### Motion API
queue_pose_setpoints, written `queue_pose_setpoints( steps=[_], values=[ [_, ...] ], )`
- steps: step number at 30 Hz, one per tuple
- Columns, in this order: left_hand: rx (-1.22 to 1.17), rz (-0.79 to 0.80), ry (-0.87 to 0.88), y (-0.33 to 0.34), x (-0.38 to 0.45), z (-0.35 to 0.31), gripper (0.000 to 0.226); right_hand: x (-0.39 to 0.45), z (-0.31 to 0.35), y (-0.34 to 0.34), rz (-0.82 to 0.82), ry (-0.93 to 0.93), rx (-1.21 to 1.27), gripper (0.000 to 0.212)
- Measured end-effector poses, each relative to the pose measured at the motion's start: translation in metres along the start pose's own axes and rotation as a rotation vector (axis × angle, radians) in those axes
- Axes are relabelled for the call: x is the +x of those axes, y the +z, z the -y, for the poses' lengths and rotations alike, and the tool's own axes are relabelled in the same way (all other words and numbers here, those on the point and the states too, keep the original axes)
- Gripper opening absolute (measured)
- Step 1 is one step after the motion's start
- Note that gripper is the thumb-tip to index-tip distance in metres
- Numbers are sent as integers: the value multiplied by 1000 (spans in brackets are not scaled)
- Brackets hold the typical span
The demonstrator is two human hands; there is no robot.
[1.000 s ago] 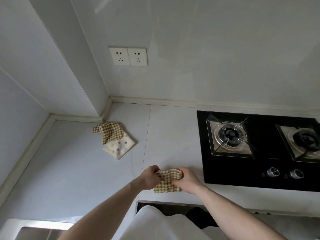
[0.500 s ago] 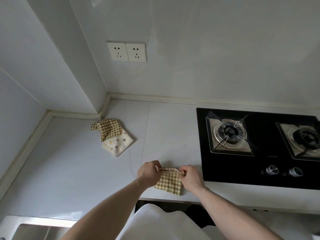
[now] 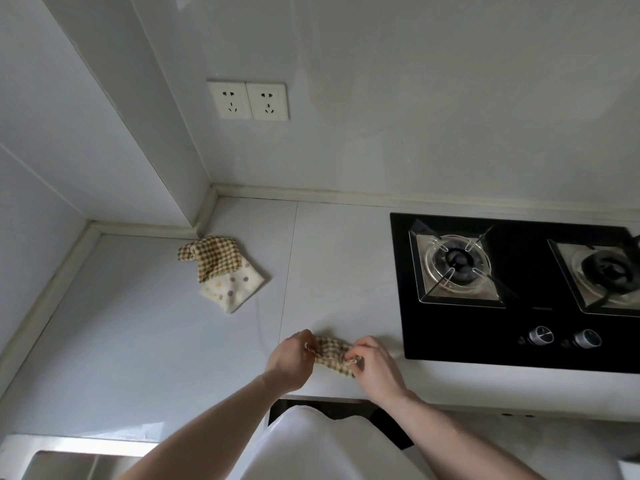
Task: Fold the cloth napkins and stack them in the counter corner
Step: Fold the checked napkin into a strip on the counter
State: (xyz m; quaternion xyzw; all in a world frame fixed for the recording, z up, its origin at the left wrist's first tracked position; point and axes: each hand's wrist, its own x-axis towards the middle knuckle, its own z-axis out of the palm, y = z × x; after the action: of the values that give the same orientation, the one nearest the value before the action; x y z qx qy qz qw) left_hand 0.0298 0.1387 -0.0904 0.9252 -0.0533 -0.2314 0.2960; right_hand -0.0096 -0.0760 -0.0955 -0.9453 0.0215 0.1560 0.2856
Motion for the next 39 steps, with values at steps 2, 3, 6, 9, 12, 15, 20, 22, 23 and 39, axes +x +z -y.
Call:
queue_pose_setpoints(
  steps=[2,3,6,9,12,15,20,22,23,39],
  values=[
    [14,-8,-12,2,0,2,17,-2,0,1,34,-11,-36,18],
    [23,-8,-29,2,0,3,19,-3,0,2,51,-15,-54,18],
    [25,3,-109,0,0,4,26,-7,0,1,117,-14,-90,27],
    [19,-113,-70,-3,0,-5,25,-10,1,0,173,-1,-87,35],
    [11,-123,44,0,4,-15,30,-15,2,-3,204,10,-82,39],
    [9,-23,-57,7,11,-16,49,-19,3,-3,246,23,-86,49],
    [32,10,-185,12,18,-1,37,-26,4,-3,334,8,-136,65],
    [-44,24,-225,10,22,2,28,-30,3,-3,309,13,-126,64],
    [-93,32,-239,9,23,3,23,-32,2,-1,281,15,-113,62],
    [-546,115,-190,-25,12,-8,15,-48,5,-17,-105,259,442,45]
  ],
)
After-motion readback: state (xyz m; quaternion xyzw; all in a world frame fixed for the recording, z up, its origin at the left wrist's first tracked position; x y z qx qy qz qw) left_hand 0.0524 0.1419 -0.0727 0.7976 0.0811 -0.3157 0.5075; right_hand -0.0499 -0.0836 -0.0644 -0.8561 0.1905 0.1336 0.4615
